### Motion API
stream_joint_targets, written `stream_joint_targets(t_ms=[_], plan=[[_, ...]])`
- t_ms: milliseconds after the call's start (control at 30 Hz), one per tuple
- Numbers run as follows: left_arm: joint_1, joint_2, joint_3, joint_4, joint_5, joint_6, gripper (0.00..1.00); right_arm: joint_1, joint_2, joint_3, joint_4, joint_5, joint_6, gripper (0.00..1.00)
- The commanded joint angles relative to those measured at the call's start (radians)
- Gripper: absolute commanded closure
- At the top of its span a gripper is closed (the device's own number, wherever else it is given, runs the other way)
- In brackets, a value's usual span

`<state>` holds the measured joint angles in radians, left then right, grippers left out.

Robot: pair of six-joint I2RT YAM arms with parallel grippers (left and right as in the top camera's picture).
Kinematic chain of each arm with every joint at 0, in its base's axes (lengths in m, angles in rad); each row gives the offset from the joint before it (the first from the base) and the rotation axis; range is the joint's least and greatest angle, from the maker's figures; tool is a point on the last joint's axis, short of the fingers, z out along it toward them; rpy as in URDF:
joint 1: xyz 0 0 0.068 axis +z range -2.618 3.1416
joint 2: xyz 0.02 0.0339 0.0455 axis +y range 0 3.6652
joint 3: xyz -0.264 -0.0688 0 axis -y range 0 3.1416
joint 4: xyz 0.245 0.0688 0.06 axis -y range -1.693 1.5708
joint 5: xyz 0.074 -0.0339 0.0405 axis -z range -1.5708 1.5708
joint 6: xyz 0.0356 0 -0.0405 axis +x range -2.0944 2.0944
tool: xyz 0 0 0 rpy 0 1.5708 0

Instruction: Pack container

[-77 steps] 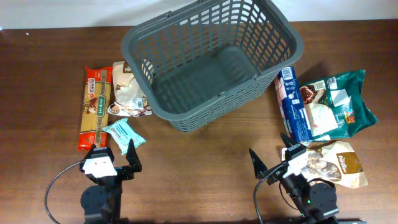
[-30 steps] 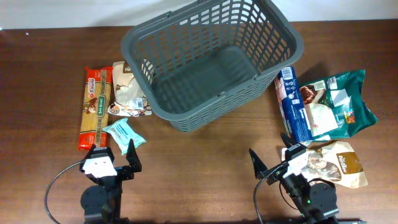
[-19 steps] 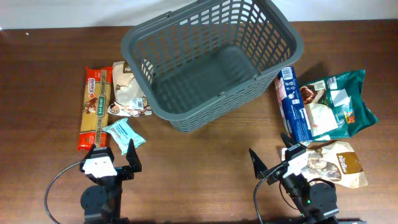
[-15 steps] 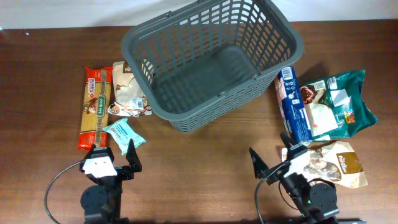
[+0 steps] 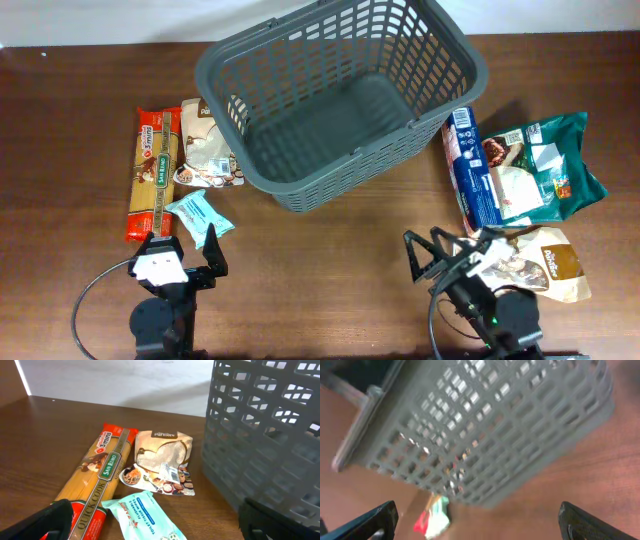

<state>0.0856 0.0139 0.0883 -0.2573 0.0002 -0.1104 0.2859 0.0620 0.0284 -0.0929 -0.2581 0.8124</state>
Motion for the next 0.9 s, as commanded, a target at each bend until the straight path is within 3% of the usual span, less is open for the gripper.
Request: stream_joint_targets(t_ms=[0,200,467,567,600,733,767,867], plan=[[0.005,-0.009,-0.009,0.003,0.011,-0.009,0.01,0.008,0.086,0.080,-0.056,-0.068,-0.102,0.01],[0.005,-0.009,-0.009,0.003,0.011,-0.009,0.01,0.008,0.418,0.417,-0.208,-0.056,-0.415,0.00],[0.005,-0.009,-0.009,0.003,0.011,-0.008,0.01,0.008,0.851,0.954,-0.467,-0.040,-0.720,0.00],[0.005,-0.009,-0.009,0.003,0.011,-0.009,0.01,0.008,0.980,1.165,-0.520,0.037,-0.762,0.15],[0.005,-0.009,-0.009,0.003,0.011,-0.008,0.01,0.008,1.013,1.219,-0.526,0.067,-0.771,0.25],[0.005,-0.009,-0.009,0.003,0.011,-0.009,0.01,0.008,1.168,1.455,-0.550,0.214,-0.818,0.84],[0.005,-0.009,-0.009,0.003,0.011,-0.009,0.01,0.008,1.208,1.505,-0.563,0.244,-0.824,0.94],[0.005,-0.009,-0.009,0.003,0.011,-0.008,0.01,0.008,1.327,1.630,-0.612,0.295,-0.836,0.96]])
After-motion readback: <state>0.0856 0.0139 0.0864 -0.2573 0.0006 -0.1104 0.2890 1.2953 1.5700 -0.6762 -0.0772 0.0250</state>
